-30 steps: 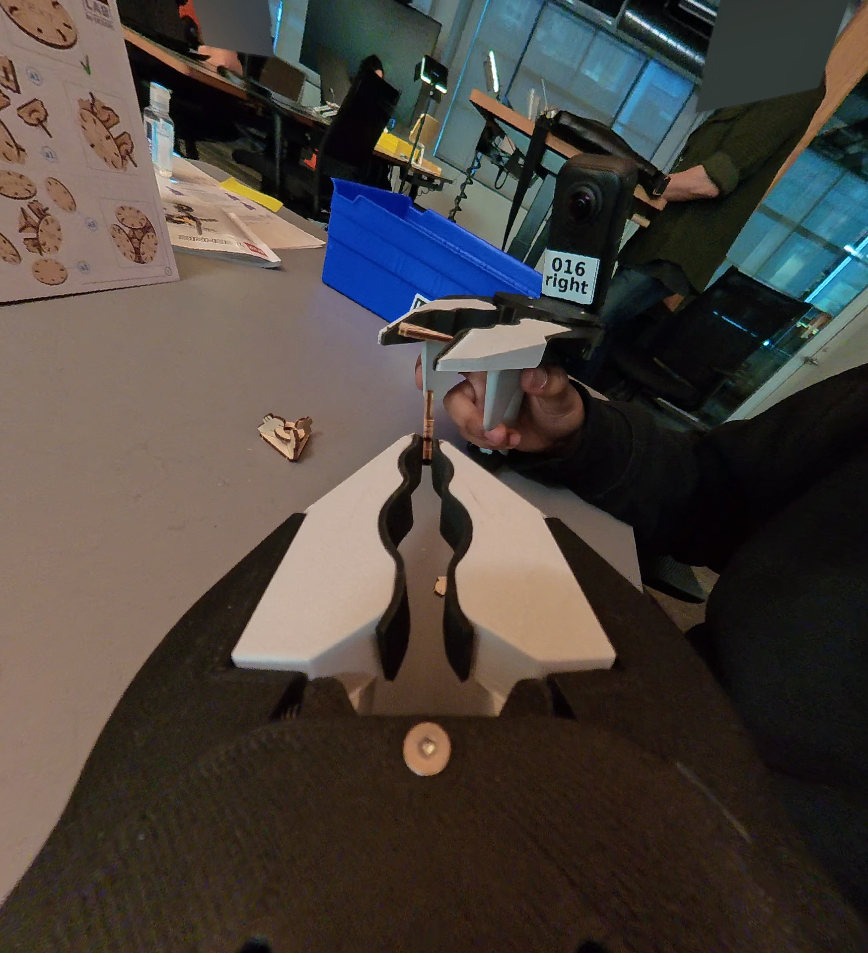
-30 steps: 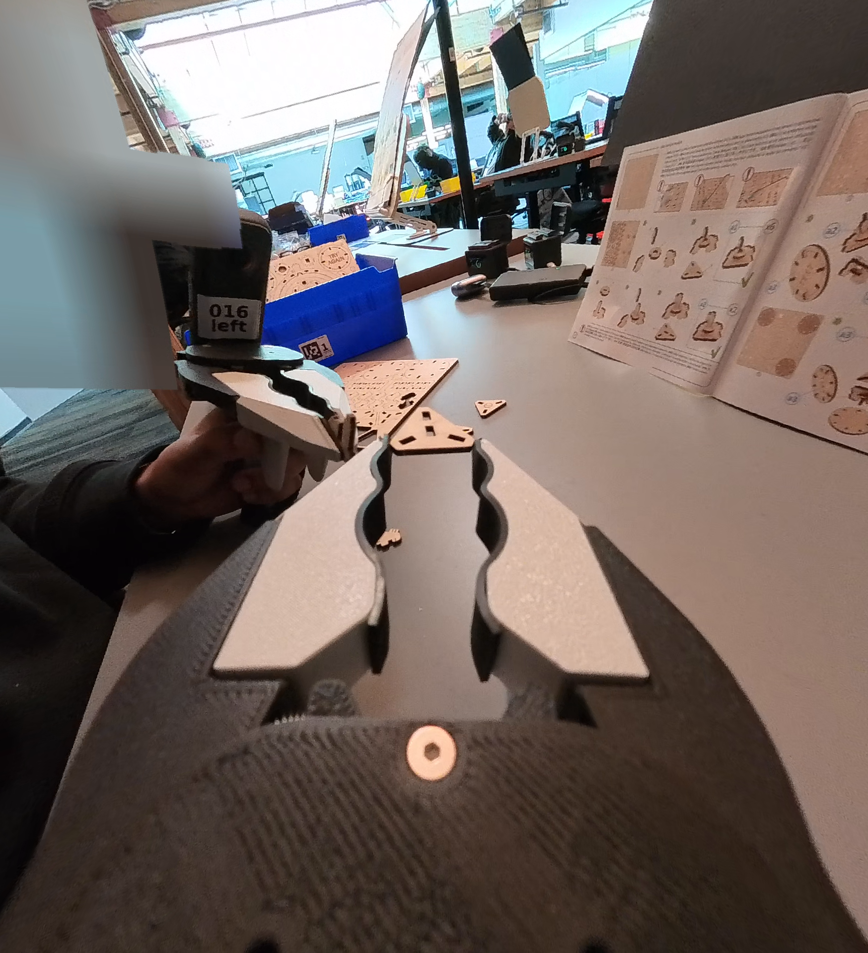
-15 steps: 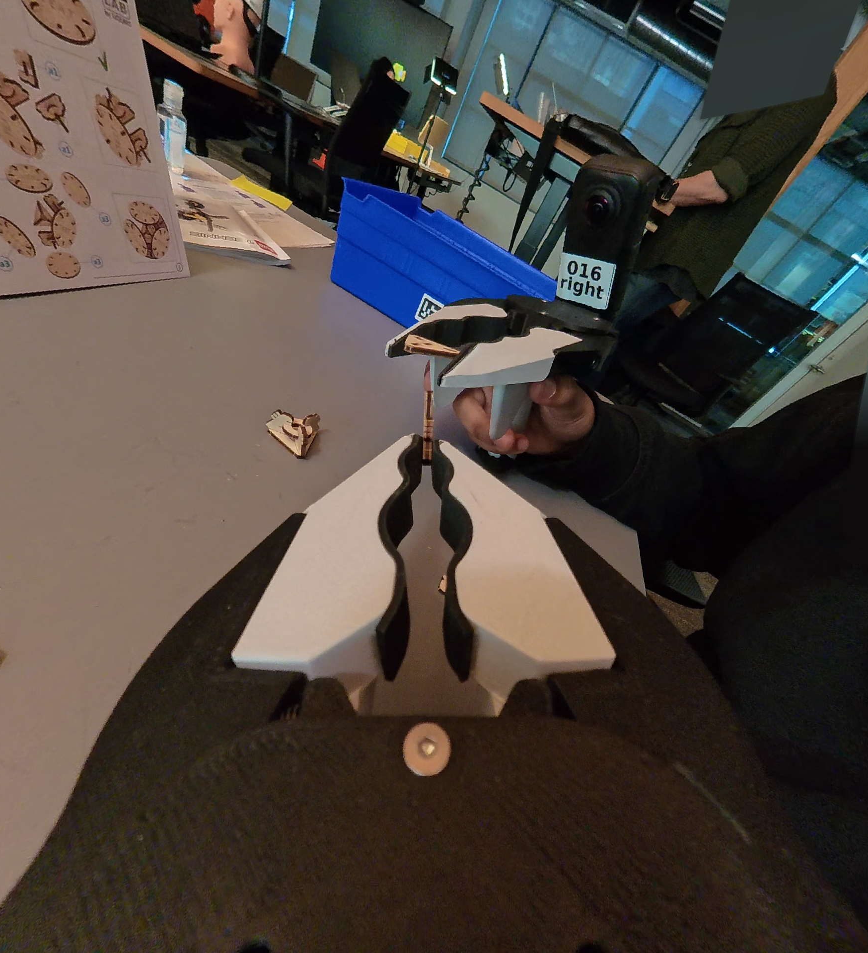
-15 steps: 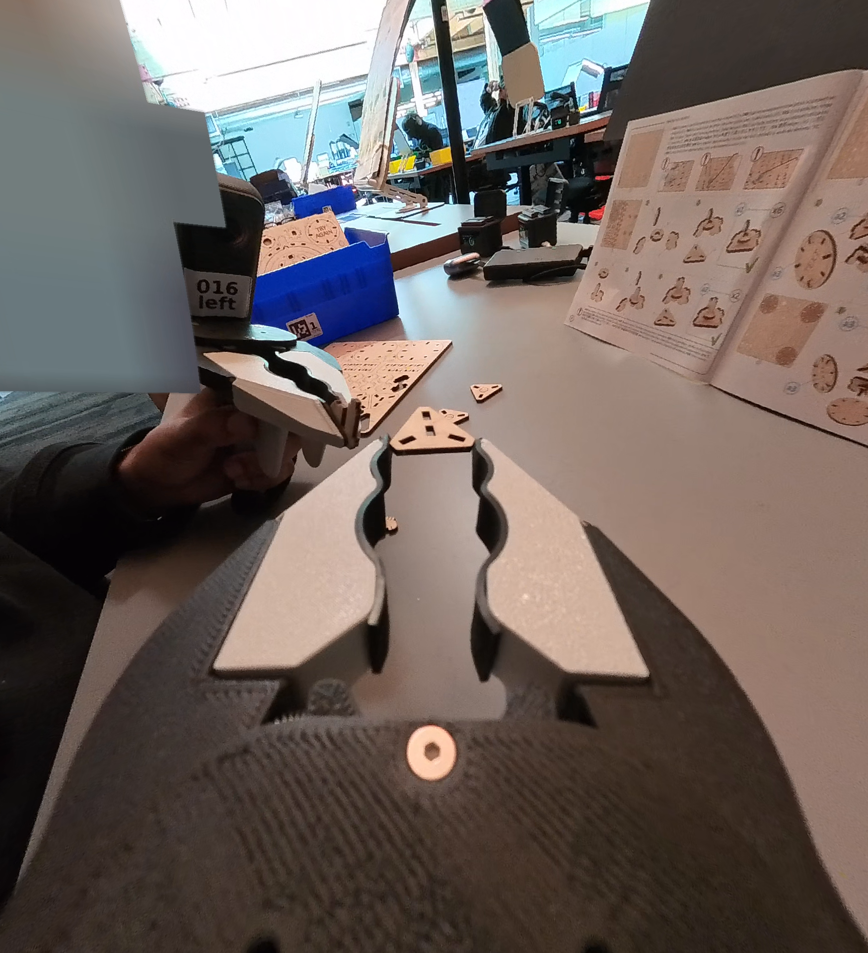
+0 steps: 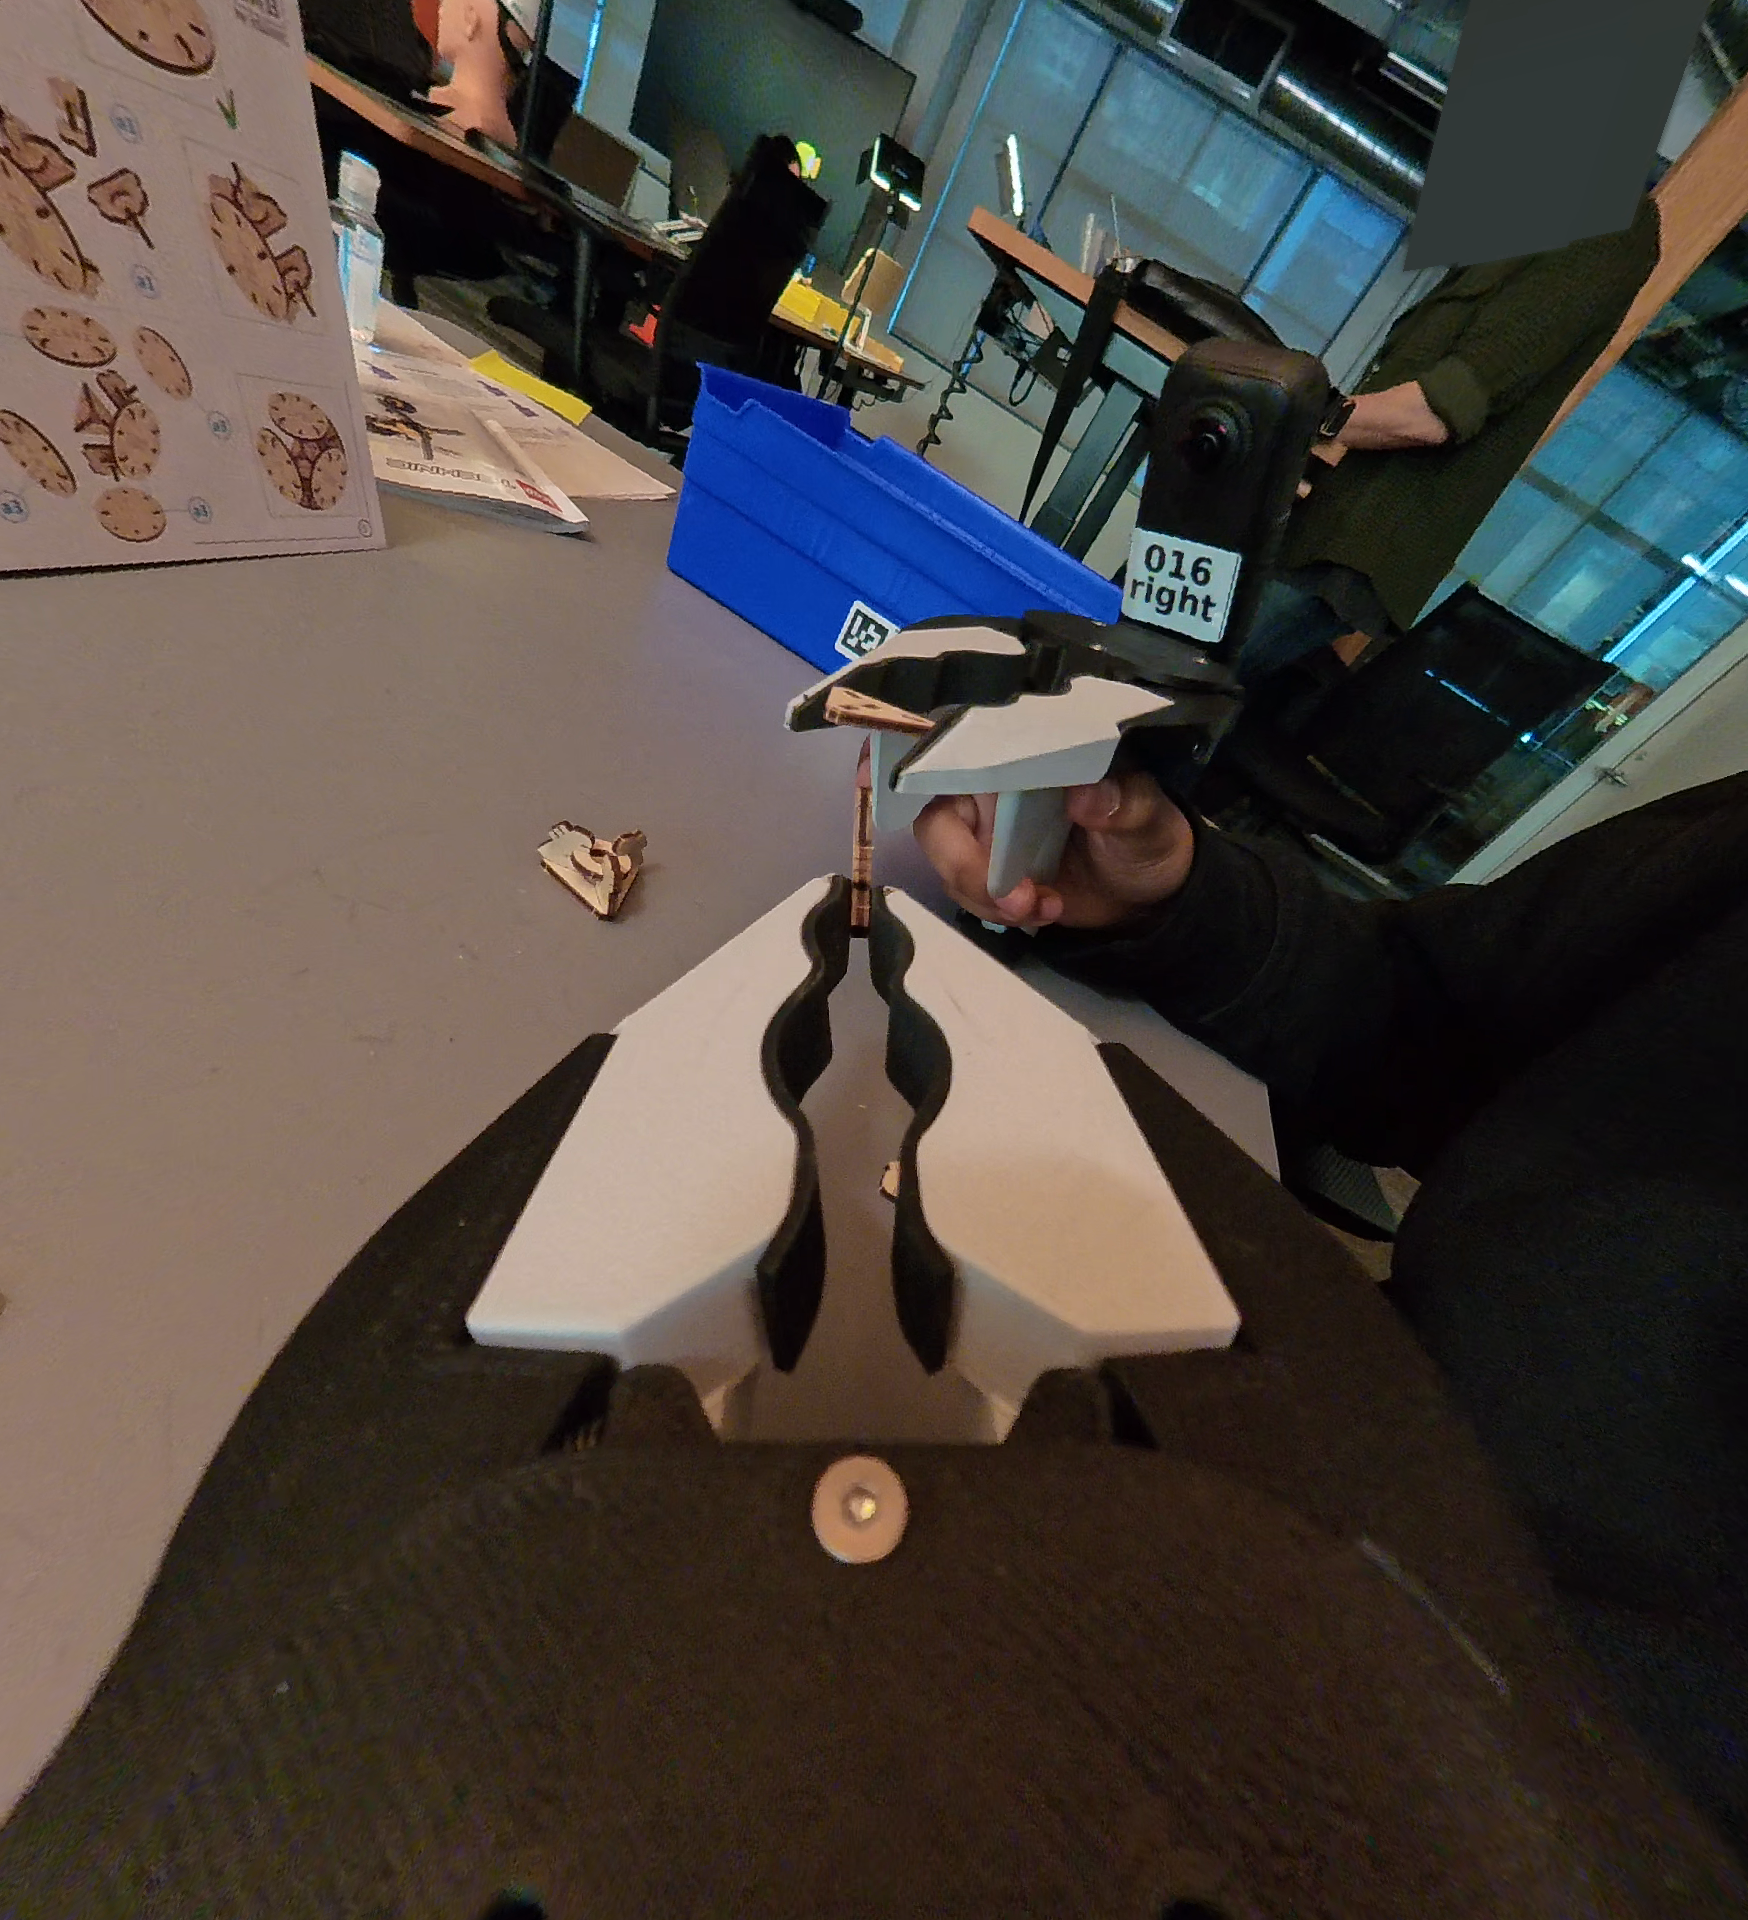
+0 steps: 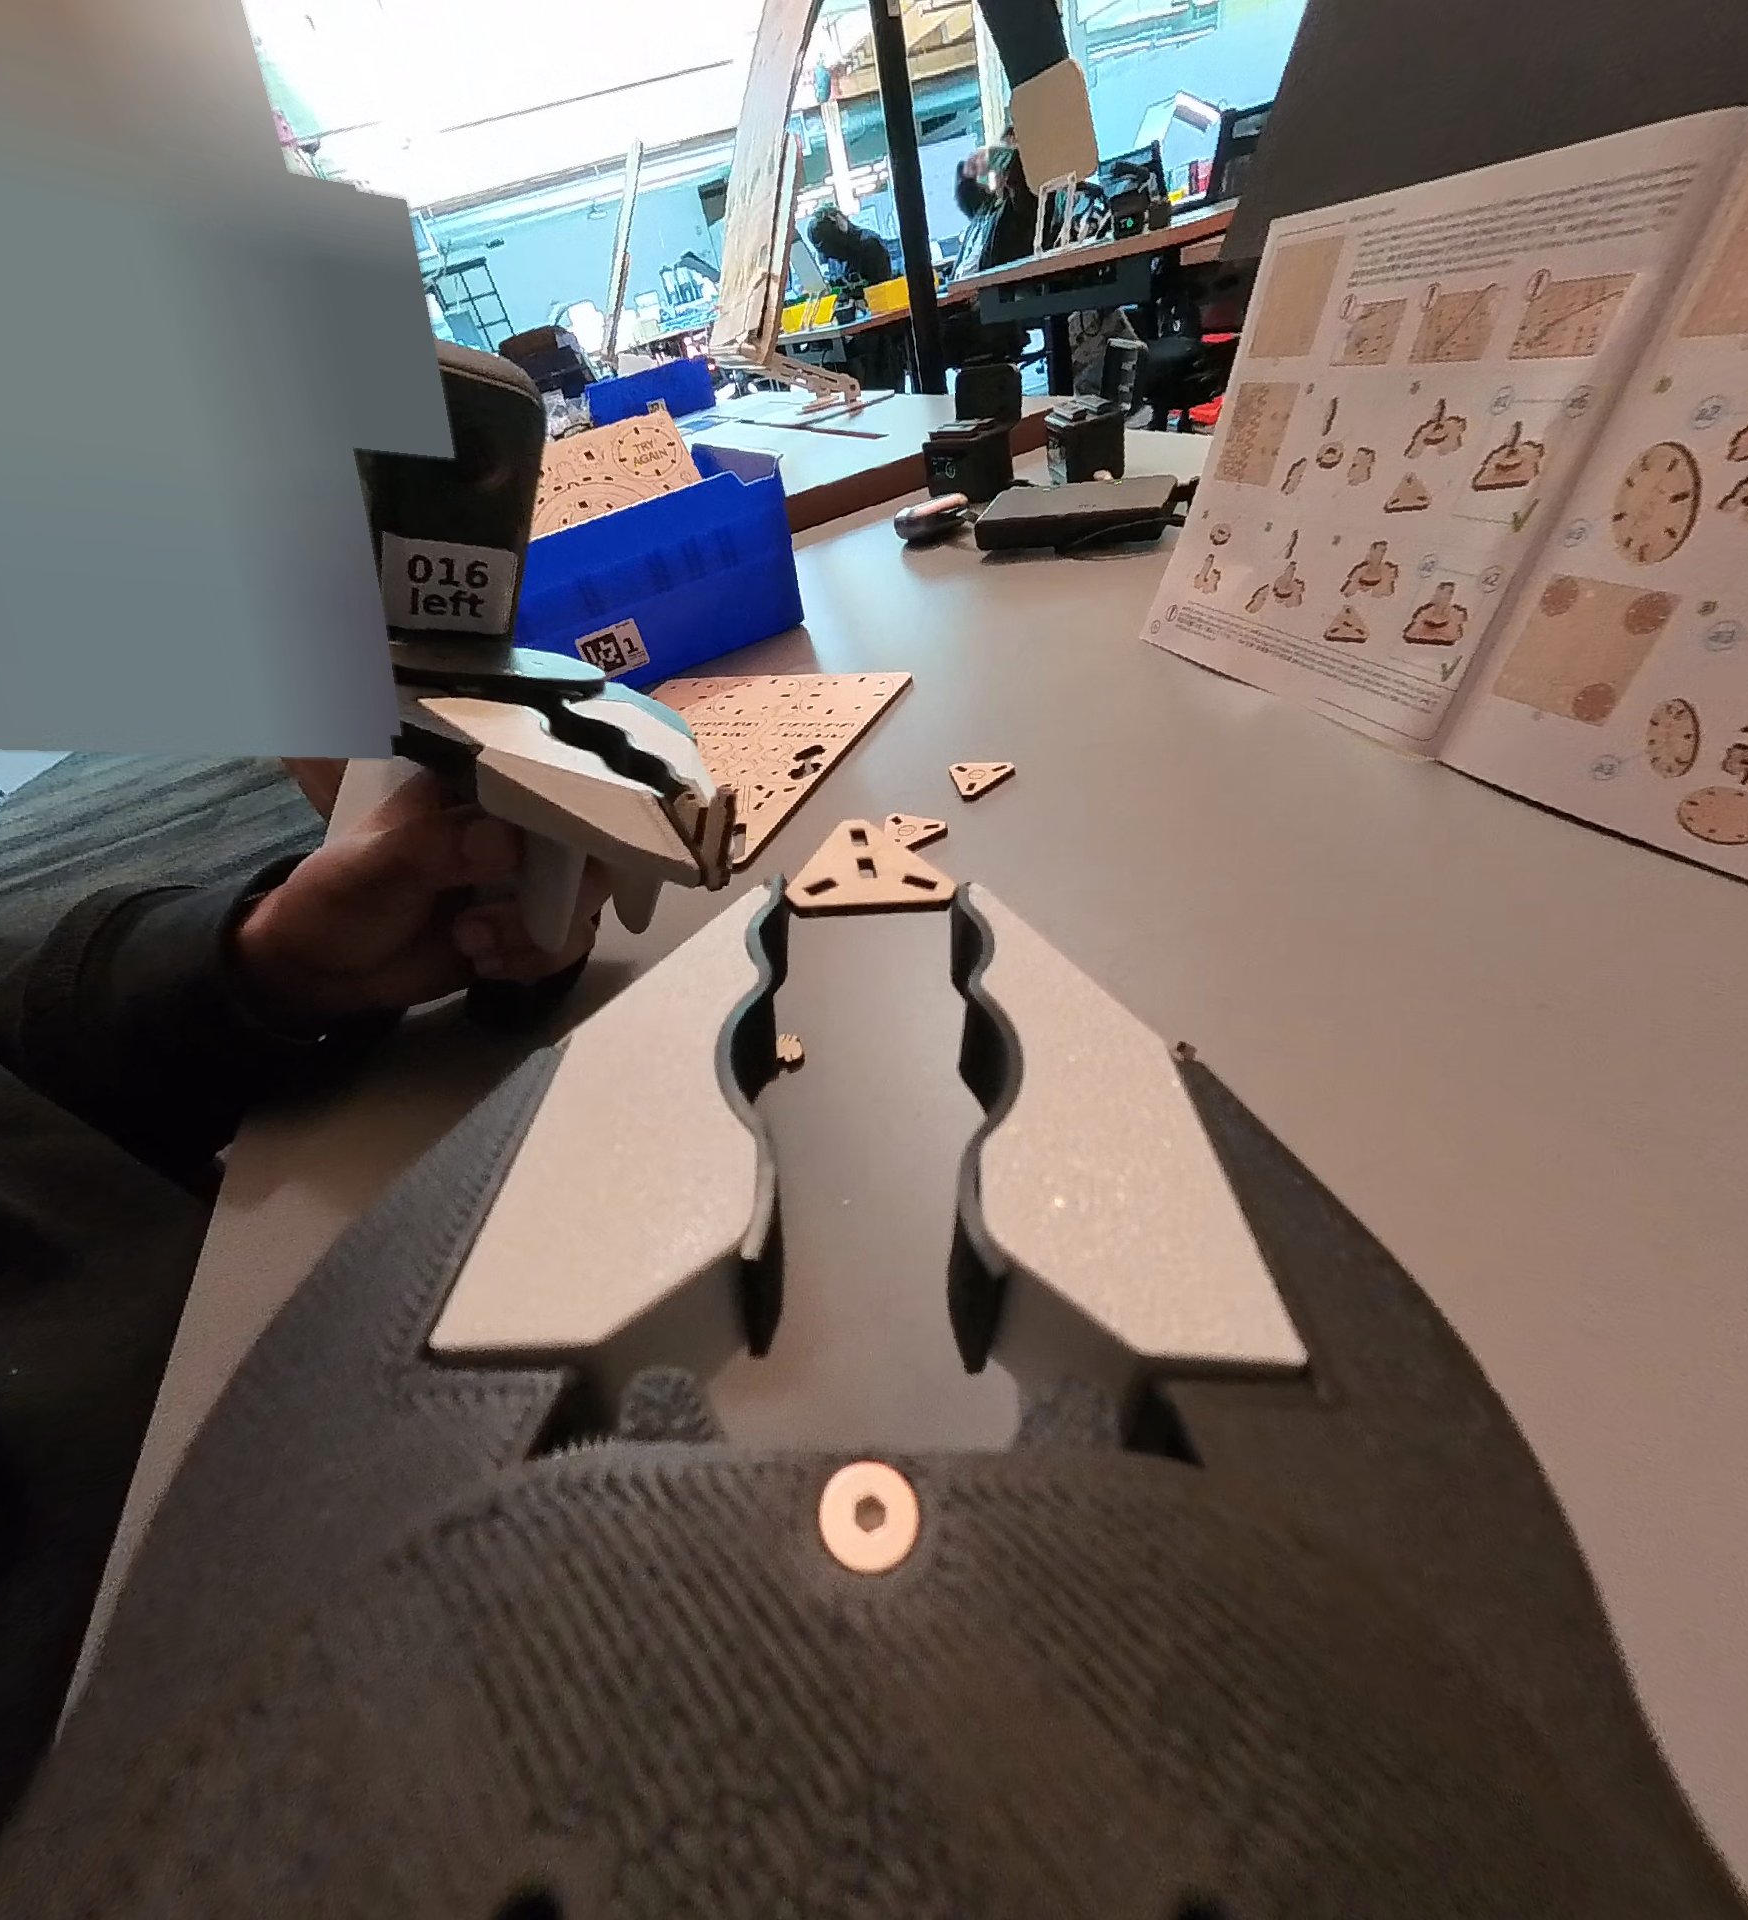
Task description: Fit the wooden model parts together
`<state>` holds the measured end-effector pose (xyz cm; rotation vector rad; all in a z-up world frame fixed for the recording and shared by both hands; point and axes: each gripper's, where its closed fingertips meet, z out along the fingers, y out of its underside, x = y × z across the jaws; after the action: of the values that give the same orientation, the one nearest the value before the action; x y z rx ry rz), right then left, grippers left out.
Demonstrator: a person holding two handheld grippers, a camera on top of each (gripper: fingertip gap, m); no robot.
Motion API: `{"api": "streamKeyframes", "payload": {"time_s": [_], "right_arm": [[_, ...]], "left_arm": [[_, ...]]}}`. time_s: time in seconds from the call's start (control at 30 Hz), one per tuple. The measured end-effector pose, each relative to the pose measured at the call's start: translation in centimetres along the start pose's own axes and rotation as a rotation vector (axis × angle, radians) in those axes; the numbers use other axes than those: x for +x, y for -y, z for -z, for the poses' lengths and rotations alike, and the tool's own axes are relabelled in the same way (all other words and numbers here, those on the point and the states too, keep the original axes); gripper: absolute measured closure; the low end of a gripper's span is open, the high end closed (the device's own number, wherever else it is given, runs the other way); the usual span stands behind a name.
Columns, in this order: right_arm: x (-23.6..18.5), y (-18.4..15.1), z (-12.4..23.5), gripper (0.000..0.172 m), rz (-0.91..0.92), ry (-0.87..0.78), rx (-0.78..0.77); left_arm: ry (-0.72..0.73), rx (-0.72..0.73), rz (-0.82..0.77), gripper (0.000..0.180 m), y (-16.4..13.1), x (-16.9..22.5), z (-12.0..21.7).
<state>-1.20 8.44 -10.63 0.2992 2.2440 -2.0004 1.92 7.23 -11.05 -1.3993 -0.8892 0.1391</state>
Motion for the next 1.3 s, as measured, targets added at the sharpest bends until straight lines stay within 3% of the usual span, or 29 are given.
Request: {"api": "streamKeyframes", "payload": {"time_s": [0.33, 0.6, 0.7, 0.77, 0.87, 1.3], "right_arm": [[-0.2, -0.2, -0.3, 0.142, 0.047, -0.005, -0.018], [-0.2, -0.7, -0.5, 0.142, 0.062, -0.021, -0.054], [-0.8, -2.3, -0.7, 0.142, 0.020, 0.030, -0.172], [-1.9, -5.1, -1.0, 0.141, -0.027, 0.098, -0.341], [-1.7, -7.9, -1.2, 0.142, -0.013, 0.067, -0.505], [-1.3, -8.7, -0.9, 0.141, -0.015, 0.044, -0.556]], "left_arm": [[0.002, 0.011, 0.006, 0.180, 0.2, -0.1, 0.2], [0.048, 0.130, 0.034, 0.180, 2.0, -1.2, 1.9], [0.061, 0.155, 0.041, 0.180, 2.4, -1.5, 2.3], [0.070, 0.163, 0.037, 0.180, 2.5, -1.6, 2.4], [0.072, 0.162, 0.037, 0.180, 2.5, -1.7, 2.4], [0.072, 0.175, 0.035, 0.180, 2.7, -1.7, 2.5]]}}
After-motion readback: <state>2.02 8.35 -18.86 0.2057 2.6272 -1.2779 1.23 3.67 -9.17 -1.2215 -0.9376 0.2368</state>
